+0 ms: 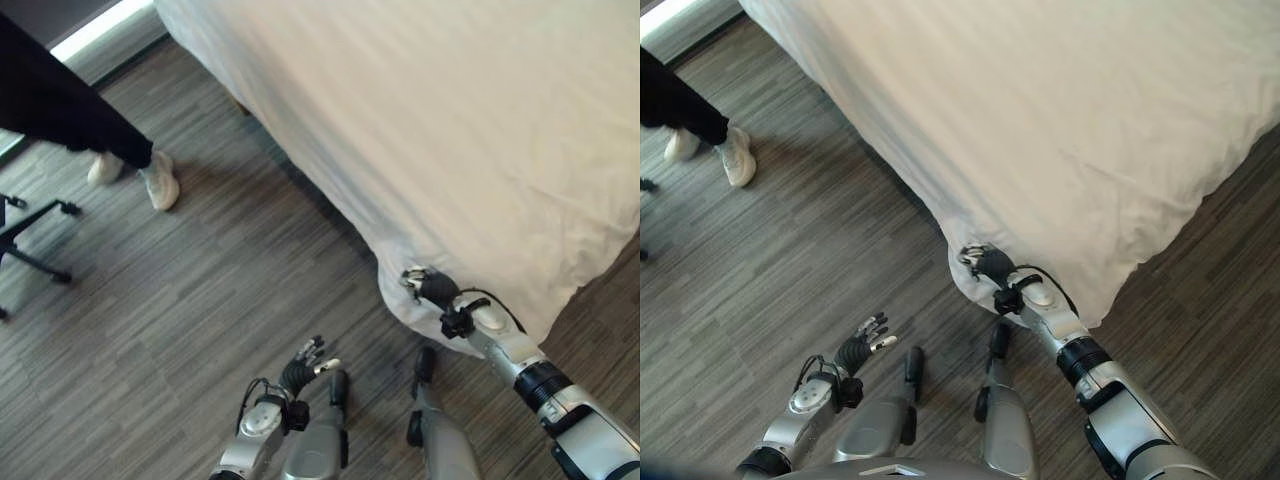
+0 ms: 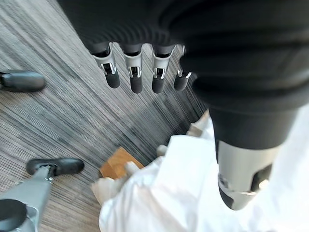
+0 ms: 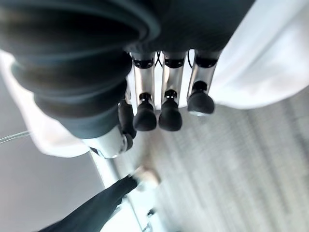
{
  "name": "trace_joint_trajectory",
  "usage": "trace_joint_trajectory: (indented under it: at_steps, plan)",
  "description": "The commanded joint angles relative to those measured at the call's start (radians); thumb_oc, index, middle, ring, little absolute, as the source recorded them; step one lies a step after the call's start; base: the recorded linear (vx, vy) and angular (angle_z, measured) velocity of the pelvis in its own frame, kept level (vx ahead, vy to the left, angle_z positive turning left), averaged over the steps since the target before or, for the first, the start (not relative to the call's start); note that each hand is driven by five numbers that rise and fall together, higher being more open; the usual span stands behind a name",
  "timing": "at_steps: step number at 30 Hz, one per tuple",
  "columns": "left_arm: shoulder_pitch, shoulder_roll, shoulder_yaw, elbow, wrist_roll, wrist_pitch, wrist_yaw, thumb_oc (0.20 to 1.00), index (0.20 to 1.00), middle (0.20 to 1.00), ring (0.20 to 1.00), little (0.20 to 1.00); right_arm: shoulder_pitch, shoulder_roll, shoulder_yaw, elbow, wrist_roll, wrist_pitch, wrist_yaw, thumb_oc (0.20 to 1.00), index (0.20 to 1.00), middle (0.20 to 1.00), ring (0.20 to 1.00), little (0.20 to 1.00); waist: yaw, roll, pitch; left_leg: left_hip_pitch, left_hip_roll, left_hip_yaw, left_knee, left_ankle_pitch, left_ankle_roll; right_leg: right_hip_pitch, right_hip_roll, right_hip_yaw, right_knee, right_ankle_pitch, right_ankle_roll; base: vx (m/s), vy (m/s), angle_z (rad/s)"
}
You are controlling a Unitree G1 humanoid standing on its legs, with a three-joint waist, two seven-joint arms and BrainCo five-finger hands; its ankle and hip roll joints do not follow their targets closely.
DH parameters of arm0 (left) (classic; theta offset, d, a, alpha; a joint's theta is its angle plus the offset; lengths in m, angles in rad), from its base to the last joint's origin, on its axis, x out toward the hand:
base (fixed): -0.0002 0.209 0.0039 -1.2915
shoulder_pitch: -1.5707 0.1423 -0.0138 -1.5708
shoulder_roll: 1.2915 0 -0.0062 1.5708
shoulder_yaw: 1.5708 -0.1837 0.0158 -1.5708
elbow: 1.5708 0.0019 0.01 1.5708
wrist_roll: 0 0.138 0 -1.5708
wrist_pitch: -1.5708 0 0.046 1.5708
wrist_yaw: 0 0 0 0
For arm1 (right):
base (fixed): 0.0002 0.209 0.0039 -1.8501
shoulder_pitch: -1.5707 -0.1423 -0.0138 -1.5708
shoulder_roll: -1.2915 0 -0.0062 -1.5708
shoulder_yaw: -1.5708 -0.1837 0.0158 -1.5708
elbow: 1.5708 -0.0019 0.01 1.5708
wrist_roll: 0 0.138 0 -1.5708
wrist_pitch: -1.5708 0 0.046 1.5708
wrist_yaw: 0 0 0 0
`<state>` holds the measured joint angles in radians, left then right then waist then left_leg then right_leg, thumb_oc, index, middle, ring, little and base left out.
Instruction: Making the bed.
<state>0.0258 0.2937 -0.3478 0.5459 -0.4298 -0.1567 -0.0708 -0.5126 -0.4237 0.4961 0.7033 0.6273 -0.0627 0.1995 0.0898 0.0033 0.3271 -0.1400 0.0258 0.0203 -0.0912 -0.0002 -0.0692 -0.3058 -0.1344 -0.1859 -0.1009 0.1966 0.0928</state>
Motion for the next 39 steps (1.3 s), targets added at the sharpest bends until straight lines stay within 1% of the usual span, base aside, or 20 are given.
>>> trace_joint_trajectory:
  at_steps: [1, 6, 8, 9, 10, 11, 14, 17, 20, 23, 24, 26, 29, 30, 31, 33, 35, 36, 38, 39]
  plan:
    - [-0.044, 0.025, -0.036, -0.004, -0.053, -0.039, 0.014, 1.0, 1.0, 1.0, 1.0, 1.0, -0.151, -0.032, -0.055, 0.124, -0.045, -0.03, -0.064, 0.2, 0.2, 0.2, 0.2, 0.2, 0.032, 0.015, 0.009, -0.095, 0.016, -0.04, 0.004, 0.1, -0.027, 0.036, -0.044, 0.006, 0.014, -0.022, 0.091, -0.08, -0.022, 0.12]
    - [-0.055, 0.027, -0.037, -0.004, -0.069, -0.04, 0.028, 1.0, 1.0, 1.0, 1.0, 1.0, -0.214, -0.058, -0.189, 0.266, 0.029, -0.041, -0.123, 0.2, 0.2, 0.2, 0.2, 0.2, 0.048, 0.039, 0.043, -0.149, 0.016, -0.044, 0.004, 0.115, -0.031, -0.016, -0.042, 0.011, 0.014, -0.01, 0.094, -0.05, -0.005, 0.03]
    - [-0.066, 0.022, -0.038, 0.011, -0.065, -0.038, 0.038, 1.0, 1.0, 1.0, 1.0, 1.0, -0.231, -0.101, -0.24, 0.342, 0.036, -0.054, -0.149, 0.2, 0.2, 0.2, 0.2, 0.2, 0.048, 0.05, 0.069, -0.186, 0.018, -0.042, 0.004, 0.124, -0.035, -0.051, -0.039, 0.013, 0.014, -0.001, 0.094, -0.08, -0.016, 0.01]
    - [-0.076, 0.011, -0.037, 0.028, -0.057, -0.036, 0.047, 1.0, 1.0, 1.0, 1.0, 1.0, -0.184, -0.094, -0.294, 0.382, 0.077, -0.064, -0.165, 0.2, 0.2, 0.2, 0.2, 0.2, 0.041, 0.059, 0.087, -0.204, 0.019, -0.043, 0.004, 0.128, -0.036, -0.068, -0.038, 0.017, 0.014, 0.001, 0.094, -0.04, -0.015, 0.09]
    - [-0.076, 0.011, -0.038, 0.029, -0.057, -0.036, 0.047, 1.0, 1.0, 1.0, 1.0, 1.0, -0.183, -0.094, -0.295, 0.382, 0.077, -0.065, -0.165, 0.2, 0.2, 0.2, 0.2, 0.2, 0.043, 0.058, 0.086, -0.205, 0.019, -0.043, 0.004, 0.128, -0.036, -0.069, -0.037, 0.017, 0.014, 0.001, 0.094, -0.03, -0.012, 0.07]
    - [-0.086, 0.002, -0.04, 0.036, -0.045, -0.032, 0.048, 1.0, 1.0, 1.0, 1.0, 1.0, -0.108, -0.062, -0.326, 0.431, 0.084, -0.06, -0.156, 0.2, 0.2, 0.2, 0.2, 0.2, 0.034, 0.066, 0.099, -0.211, 0.021, -0.043, 0.004, 0.129, -0.035, -0.078, -0.035, 0.017, 0.014, 0.003, 0.094, 0.0, 0.0, 0.04]
    - [-0.102, -0.016, -0.022, 0.035, -0.021, -0.028, 0.044, 1.0, 1.0, 1.0, 1.0, 1.0, 0.117, 0.023, -0.368, 0.575, -0.024, -0.02, -0.13, 0.2, 0.2, 0.2, 0.2, 0.2, 0.002, 0.068, 0.113, -0.208, 0.024, -0.037, 0.004, 0.124, -0.034, -0.079, -0.027, 0.026, 0.014, -0.002, 0.092, 0.0, 0.0, 0.0]
    - [-0.104, -0.023, 0.007, -0.006, -0.028, -0.028, 0.039, 1.0, 1.0, 1.0, 1.0, 1.0, 0.341, 0.069, -0.471, 0.642, -0.03, 0.006, -0.118, 0.2, 0.2, 0.2, 0.2, 0.2, -0.053, 0.051, 0.109, -0.191, 0.028, -0.025, 0.004, 0.116, -0.034, -0.074, -0.023, 0.035, 0.014, -0.008, 0.092, 0.04, 0.009, -0.1]
    - [-0.113, -0.022, 0.015, -0.024, -0.03, -0.022, 0.03, 1.0, 1.0, 1.0, 1.0, 1.0, 0.438, 0.073, -0.5, 0.632, -0.035, 0.018, -0.097, 0.2, 0.2, 0.2, 0.2, 0.2, -0.092, 0.033, 0.094, -0.178, 0.027, -0.015, 0.004, 0.11, -0.031, -0.069, -0.023, 0.044, 0.014, -0.01, 0.093, 0.02, 0.026, -0.22]
    - [-0.112, -0.024, 0.02, -0.018, -0.033, -0.02, 0.03, 1.0, 1.0, 1.0, 1.0, 1.0, 0.453, 0.073, -0.501, 0.621, -0.037, 0.017, -0.096, 0.2, 0.2, 0.2, 0.2, 0.2, -0.098, 0.027, 0.089, -0.169, 0.028, -0.011, 0.004, 0.107, -0.03, -0.063, -0.022, 0.049, 0.014, -0.011, 0.092, 0.02, 0.012, -0.19]
    - [-0.109, -0.022, 0.027, -0.007, -0.028, -0.016, 0.021, 1.0, 1.0, 1.0, 1.0, 1.0, 0.482, 0.057, -0.532, 0.592, -0.025, 0.008, -0.098, 0.2, 0.2, 0.2, 0.2, 0.2, -0.116, 0.014, 0.068, -0.143, 0.027, -0.002, 0.004, 0.099, -0.029, -0.043, -0.023, 0.057, 0.014, -0.017, 0.094, 0.03, 0.007, -0.1]
    - [-0.107, -0.019, 0.03, -0.002, -0.025, -0.015, 0.021, 1.0, 1.0, 1.0, 1.0, 1.0, 0.483, 0.045, -0.55, 0.578, -0.004, 0.004, -0.101, 0.2, 0.2, 0.2, 0.2, 0.2, -0.121, 0.01, 0.061, -0.131, 0.028, 0.0, 0.004, 0.095, -0.029, -0.035, -0.024, 0.057, 0.014, -0.02, 0.094, 0.04, 0.01, -0.15]
    - [-0.094, -0.006, 0.074, 0.025, -0.024, -0.01, 0.021, 1.0, 1.0, 1.0, 1.0, 1.0, 0.51, 0.006, -0.633, 0.385, 0.111, -0.047, -0.111, 0.2, 0.2, 0.2, 0.2, 0.2, -0.148, -0.012, 0.014, -0.077, 0.028, 0.014, 0.004, 0.076, -0.025, 0.01, -0.023, 0.064, 0.014, -0.027, 0.094, 0.08, 0.018, -0.08]
    - [-0.081, -0.002, 0.091, 0.031, -0.022, -0.01, 0.024, 1.0, 1.0, 1.0, 1.0, 1.0, 0.529, 0.001, -0.649, 0.262, 0.136, -0.069, -0.122, 0.2, 0.2, 0.2, 0.2, 0.2, -0.154, -0.019, 0.004, -0.055, 0.034, 0.024, 0.004, 0.066, -0.025, 0.027, -0.017, 0.069, 0.014, -0.031, 0.097, 0.03, 0.019, -0.03]
    - [-0.081, -0.001, 0.091, 0.031, -0.022, -0.01, 0.024, 1.0, 1.0, 1.0, 1.0, 1.0, 0.53, 0.003, -0.649, 0.259, 0.136, -0.068, -0.124, 0.2, 0.2, 0.2, 0.2, 0.2, -0.154, -0.021, 0.002, -0.058, 0.032, 0.025, 0.004, 0.07, -0.024, 0.023, -0.019, 0.069, 0.014, -0.029, 0.097, 0.04, 0.027, -0.15]
    - [-0.04, 0.019, 0.123, 0.031, 0.0, -0.014, 0.022, 1.0, 1.0, 1.0, 1.0, 1.0, 0.574, -0.018, -0.682, -0.071, 0.17, -0.123, -0.13, 0.2, 0.2, 0.2, 0.2, 0.2, -0.169, -0.051, -0.031, -0.02, 0.04, 0.063, 0.004, 0.055, -0.02, 0.037, -0.008, 0.092, 0.014, -0.024, 0.105, 0.04, 0.03, -0.26]
    - [-0.011, 0.022, 0.129, 0.028, 0.017, -0.017, 0.017, 1.0, 1.0, 1.0, 1.0, 1.0, 0.608, -0.037, -0.721, -0.293, 0.185, -0.159, -0.115, 0.2, 0.2, 0.2, 0.2, 0.2, -0.17, -0.06, -0.049, 0.013, 0.042, 0.081, 0.004, 0.038, -0.015, 0.056, -0.006, 0.101, 0.014, -0.028, 0.108, 0.04, 0.027, -0.27]
    - [-0.011, 0.022, 0.128, 0.027, 0.017, -0.017, 0.017, 1.0, 1.0, 1.0, 1.0, 1.0, 0.609, -0.036, -0.721, -0.295, 0.184, -0.158, -0.116, 0.2, 0.2, 0.2, 0.2, 0.2, -0.17, -0.062, -0.051, 0.01, 0.04, 0.081, 0.004, 0.041, -0.015, 0.053, -0.007, 0.102, 0.014, -0.025, 0.108, 0.02, 0.03, -0.45]
    - [0.02, 0.023, 0.127, 0.008, 0.022, -0.018, 0.009, 1.0, 1.0, 1.0, 1.0, 1.0, 0.612, -0.064, -0.724, -0.529, 0.168, -0.205, -0.119, 0.2, 0.2, 0.2, 0.2, 0.2, -0.17, -0.062, -0.067, 0.029, 0.042, 0.094, 0.004, 0.031, -0.011, 0.065, -0.008, 0.103, 0.014, -0.028, 0.11, 0.01, 0.028, -0.35]
    - [0.019, 0.024, 0.123, 0.005, 0.023, -0.021, 0.006, 1.0, 1.0, 1.0, 1.0, 1.0, 0.605, -0.073, -0.728, -0.505, 0.179, -0.199, -0.109, 0.2, 0.2, 0.2, 0.2, 0.2, -0.169, -0.065, -0.073, 0.025, 0.04, 0.094, 0.004, 0.034, -0.01, 0.062, -0.01, 0.103, 0.014, -0.026, 0.11, 0.0, 0.009, -0.11]
